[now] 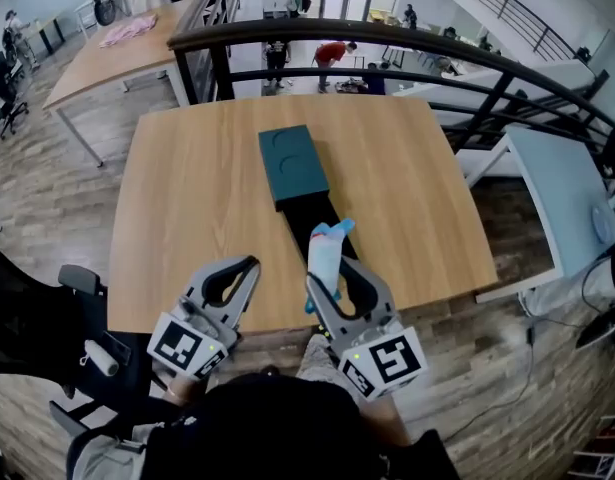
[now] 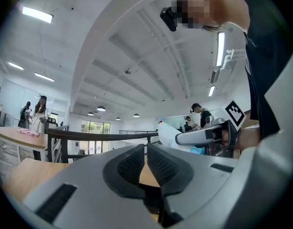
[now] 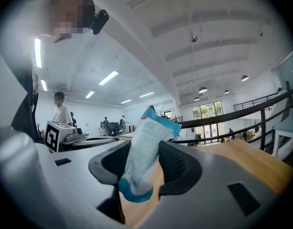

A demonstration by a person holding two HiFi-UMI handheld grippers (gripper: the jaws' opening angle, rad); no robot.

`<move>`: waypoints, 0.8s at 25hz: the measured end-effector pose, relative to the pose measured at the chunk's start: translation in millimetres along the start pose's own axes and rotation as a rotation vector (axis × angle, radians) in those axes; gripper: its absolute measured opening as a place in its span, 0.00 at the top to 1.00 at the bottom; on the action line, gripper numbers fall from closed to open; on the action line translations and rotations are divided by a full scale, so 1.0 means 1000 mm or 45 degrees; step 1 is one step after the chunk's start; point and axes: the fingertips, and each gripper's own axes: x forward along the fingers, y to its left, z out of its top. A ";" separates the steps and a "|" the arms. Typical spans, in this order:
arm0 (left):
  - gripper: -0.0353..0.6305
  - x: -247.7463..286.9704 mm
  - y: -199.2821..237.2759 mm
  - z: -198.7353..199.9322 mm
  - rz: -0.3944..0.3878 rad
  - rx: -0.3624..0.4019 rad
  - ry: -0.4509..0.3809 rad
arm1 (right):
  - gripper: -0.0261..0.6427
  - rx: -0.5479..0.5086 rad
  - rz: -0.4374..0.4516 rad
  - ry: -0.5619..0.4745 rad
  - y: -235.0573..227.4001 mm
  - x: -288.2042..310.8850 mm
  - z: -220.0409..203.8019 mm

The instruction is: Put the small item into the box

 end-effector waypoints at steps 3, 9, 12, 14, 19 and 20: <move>0.91 0.017 0.002 -0.001 0.015 0.014 0.015 | 0.68 0.004 0.014 0.002 -0.020 0.005 0.003; 0.91 0.049 0.008 -0.004 0.069 -0.001 0.036 | 0.68 0.024 0.058 -0.001 -0.053 0.016 0.007; 0.91 0.060 0.012 -0.003 0.090 0.004 0.051 | 0.68 0.031 0.080 -0.001 -0.064 0.022 0.011; 0.91 0.067 0.013 -0.004 0.107 0.000 0.054 | 0.68 0.034 0.102 -0.002 -0.072 0.025 0.011; 0.91 0.087 0.018 -0.011 0.138 0.010 0.073 | 0.68 0.040 0.152 0.001 -0.092 0.034 0.008; 0.91 0.091 0.019 -0.013 0.141 0.015 0.079 | 0.68 0.039 0.159 0.002 -0.096 0.036 0.007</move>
